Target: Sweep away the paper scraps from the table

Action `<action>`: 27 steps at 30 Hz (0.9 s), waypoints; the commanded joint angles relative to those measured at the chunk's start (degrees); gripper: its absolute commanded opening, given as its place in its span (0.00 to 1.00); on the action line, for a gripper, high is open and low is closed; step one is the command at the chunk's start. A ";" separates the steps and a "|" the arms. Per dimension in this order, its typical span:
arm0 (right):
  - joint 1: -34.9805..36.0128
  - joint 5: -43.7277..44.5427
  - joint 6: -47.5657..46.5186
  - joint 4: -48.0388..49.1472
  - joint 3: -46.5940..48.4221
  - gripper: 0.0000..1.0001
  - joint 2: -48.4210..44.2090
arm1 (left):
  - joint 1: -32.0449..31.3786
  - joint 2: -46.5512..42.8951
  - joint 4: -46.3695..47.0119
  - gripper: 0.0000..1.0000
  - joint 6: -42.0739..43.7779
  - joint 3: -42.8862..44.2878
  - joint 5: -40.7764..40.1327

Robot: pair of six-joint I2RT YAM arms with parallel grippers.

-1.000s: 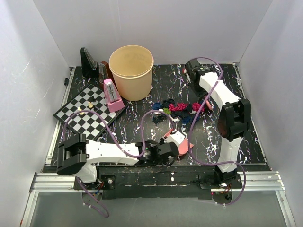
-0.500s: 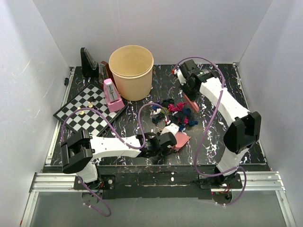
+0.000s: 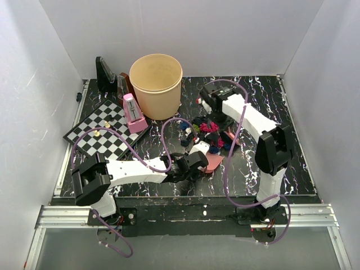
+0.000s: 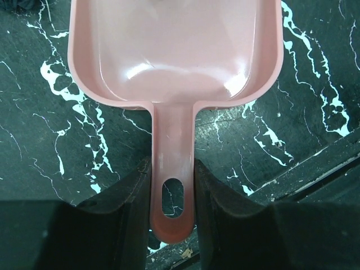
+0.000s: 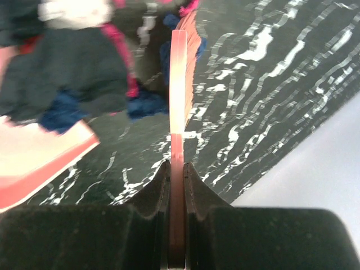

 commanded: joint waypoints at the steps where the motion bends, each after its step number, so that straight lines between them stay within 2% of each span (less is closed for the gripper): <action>1: 6.27 -12.71 0.74 -5.54 1.14 0.01 -3.19 | 0.56 0.08 1.18 0.00 1.01 2.05 0.06; 6: 7.86 -25.02 3.21 -6.69 2.73 0.01 -10.21 | 0.56 -0.62 3.55 0.00 2.59 0.83 0.23; 9: 8.12 -26.72 3.73 -8.18 3.69 0.01 -13.38 | 0.48 -1.85 6.44 0.00 4.26 -0.75 0.67; 15: 8.12 -20.40 5.67 -9.49 4.74 0.01 -18.31 | 0.12 -4.84 11.28 0.00 5.23 -4.62 -0.47; 22: 8.12 -18.73 7.69 -11.97 4.32 0.01 -22.43 | -1.98 -6.69 12.96 0.00 6.20 -6.56 -4.16; 27: 8.04 -6.09 7.43 -7.23 1.15 0.01 -23.59 | -2.78 -6.78 10.77 0.00 3.58 -5.86 -4.08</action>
